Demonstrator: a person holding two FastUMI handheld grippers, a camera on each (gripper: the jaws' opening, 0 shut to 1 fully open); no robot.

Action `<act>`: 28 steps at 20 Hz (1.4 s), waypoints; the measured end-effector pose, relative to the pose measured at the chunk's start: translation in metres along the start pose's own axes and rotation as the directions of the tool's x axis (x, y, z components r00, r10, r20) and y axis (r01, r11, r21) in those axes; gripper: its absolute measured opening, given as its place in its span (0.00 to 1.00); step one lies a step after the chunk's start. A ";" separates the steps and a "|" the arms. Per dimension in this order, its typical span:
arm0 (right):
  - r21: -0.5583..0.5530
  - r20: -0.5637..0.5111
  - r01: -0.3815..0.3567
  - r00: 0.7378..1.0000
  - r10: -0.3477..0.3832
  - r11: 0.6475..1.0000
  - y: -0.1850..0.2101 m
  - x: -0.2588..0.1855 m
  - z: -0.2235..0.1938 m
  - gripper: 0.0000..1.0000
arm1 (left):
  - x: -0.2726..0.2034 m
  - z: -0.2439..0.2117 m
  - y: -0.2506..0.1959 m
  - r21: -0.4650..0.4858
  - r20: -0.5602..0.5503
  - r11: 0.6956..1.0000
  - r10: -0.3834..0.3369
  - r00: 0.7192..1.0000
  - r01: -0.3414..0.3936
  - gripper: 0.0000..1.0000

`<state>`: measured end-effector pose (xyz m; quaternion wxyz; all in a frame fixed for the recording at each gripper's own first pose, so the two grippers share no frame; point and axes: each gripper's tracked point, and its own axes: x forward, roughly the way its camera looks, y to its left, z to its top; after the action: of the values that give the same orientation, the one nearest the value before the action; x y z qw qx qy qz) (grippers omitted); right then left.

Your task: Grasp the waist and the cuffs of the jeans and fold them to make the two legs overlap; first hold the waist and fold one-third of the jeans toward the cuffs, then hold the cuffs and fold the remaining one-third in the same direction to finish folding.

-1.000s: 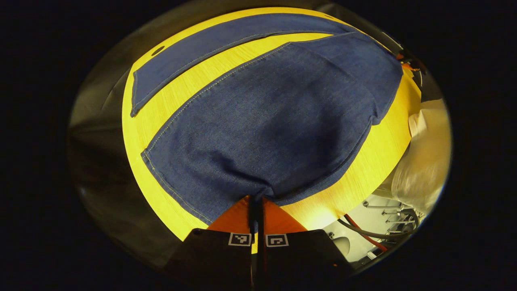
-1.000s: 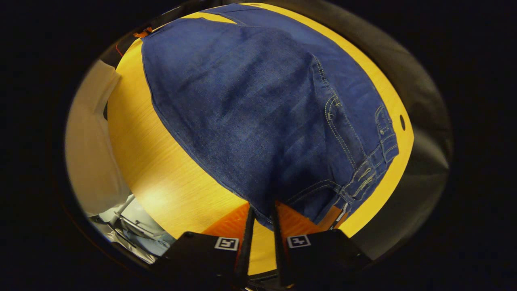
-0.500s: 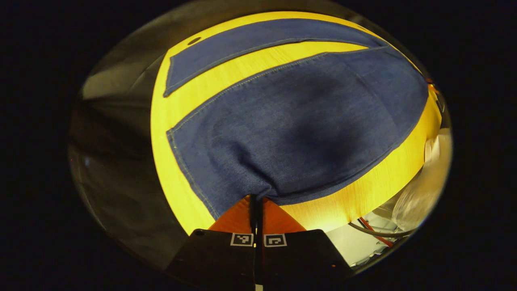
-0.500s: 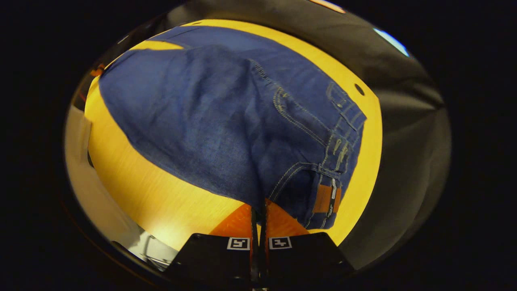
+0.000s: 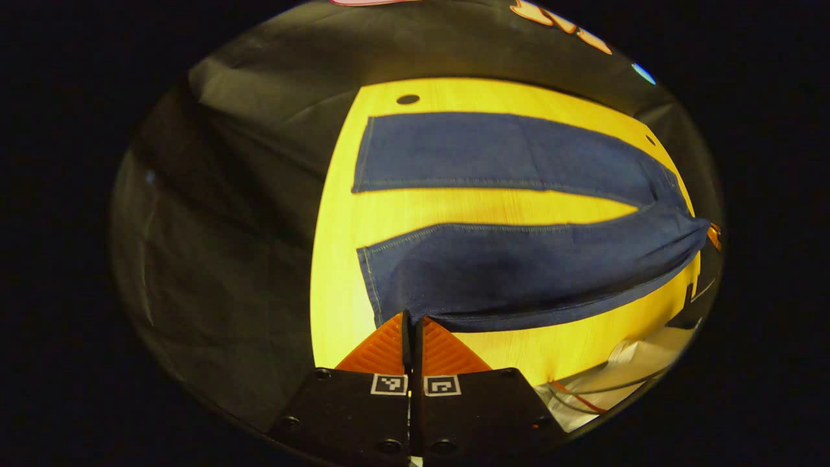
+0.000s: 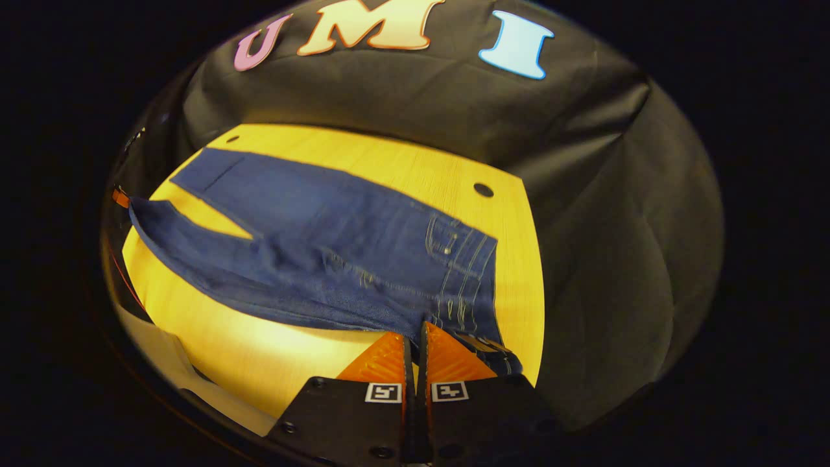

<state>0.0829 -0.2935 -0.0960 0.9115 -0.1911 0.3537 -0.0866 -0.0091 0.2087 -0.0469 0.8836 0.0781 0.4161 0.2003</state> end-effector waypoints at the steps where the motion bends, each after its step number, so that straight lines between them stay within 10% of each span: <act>1: 0.008 0.019 0.000 1.000 0.000 1.000 0.000 0.007 0.012 0.03 | 0.002 0.018 0.004 0.001 0.020 1.000 0.005 1.000 -0.005 0.00; 11: 0.286 0.095 -0.087 0.994 0.062 0.954 -0.014 0.122 0.118 0.02 | 0.072 0.183 0.008 -0.175 0.174 0.985 0.031 0.984 0.000 0.00; 19: 0.467 0.092 -0.162 0.987 0.135 0.869 -0.001 0.216 0.128 0.00 | 0.182 0.245 0.001 -0.284 0.230 0.959 0.096 0.969 -0.027 0.00; 26: 0.436 0.094 -0.152 0.988 0.123 0.887 0.002 0.232 0.123 0.11 | 0.163 0.251 0.002 -0.308 0.441 0.951 0.179 0.880 -0.039 0.02; 27: 0.437 0.104 -0.159 0.987 0.126 0.885 0.000 0.229 0.123 0.10 | 0.152 0.260 0.002 -0.320 0.499 0.947 0.181 0.847 -0.013 0.22; 28: 0.446 0.128 -0.183 0.982 0.140 0.876 0.000 0.227 0.127 0.32 | 0.130 0.270 -0.002 -0.342 0.575 0.939 0.174 0.800 0.042 0.40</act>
<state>0.3355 -0.3230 -0.1488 0.9501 0.0544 0.2961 -0.0821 0.2731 0.2695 0.0343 0.9615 -0.0009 0.0733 0.2648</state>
